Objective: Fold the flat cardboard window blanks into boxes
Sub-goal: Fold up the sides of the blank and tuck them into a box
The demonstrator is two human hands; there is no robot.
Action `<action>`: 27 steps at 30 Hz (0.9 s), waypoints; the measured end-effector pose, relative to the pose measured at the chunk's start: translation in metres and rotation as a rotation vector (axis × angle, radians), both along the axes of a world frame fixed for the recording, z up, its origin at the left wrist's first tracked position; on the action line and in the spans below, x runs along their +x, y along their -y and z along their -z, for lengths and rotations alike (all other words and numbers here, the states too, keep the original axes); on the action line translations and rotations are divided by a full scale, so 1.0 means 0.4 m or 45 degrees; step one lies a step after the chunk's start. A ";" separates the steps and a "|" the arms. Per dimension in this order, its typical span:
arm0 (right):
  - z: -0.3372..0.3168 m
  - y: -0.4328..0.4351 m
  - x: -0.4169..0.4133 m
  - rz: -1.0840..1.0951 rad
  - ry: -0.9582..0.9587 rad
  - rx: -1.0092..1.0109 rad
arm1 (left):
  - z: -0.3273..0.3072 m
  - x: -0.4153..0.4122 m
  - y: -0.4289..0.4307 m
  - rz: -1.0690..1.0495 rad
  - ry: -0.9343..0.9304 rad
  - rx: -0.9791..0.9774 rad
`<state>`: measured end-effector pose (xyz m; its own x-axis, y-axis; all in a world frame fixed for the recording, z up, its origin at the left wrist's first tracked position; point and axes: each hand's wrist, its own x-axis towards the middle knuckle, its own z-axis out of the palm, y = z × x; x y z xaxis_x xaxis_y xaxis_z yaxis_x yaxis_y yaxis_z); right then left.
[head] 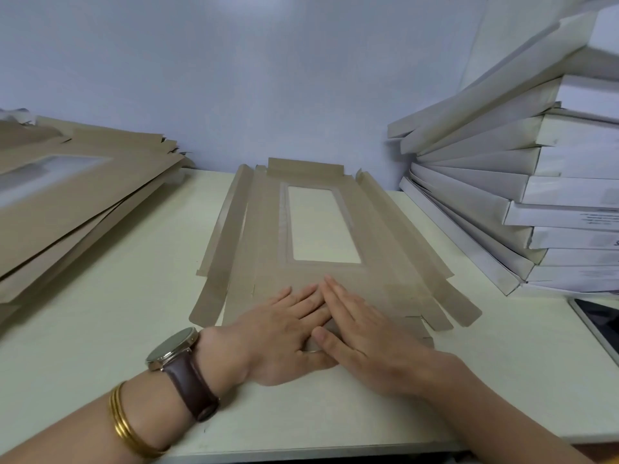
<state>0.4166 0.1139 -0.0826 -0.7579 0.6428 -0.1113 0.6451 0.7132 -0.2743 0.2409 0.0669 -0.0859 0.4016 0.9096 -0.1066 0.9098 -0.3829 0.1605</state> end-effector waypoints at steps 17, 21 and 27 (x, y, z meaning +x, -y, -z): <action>-0.027 -0.029 0.164 0.121 0.317 0.049 | -0.025 -0.077 0.062 -0.268 -0.174 -0.020; -0.031 -0.036 0.190 0.146 0.342 0.093 | -0.029 -0.099 0.066 -0.302 -0.170 -0.021; -0.031 -0.041 0.209 0.154 0.302 0.128 | -0.023 -0.113 0.067 -0.321 -0.144 0.014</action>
<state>0.5004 0.1303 -0.0703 -0.6355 0.7436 -0.2078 0.7648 0.6432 -0.0375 0.1959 0.0402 -0.0766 0.1488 0.9807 -0.1272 0.9884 -0.1436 0.0491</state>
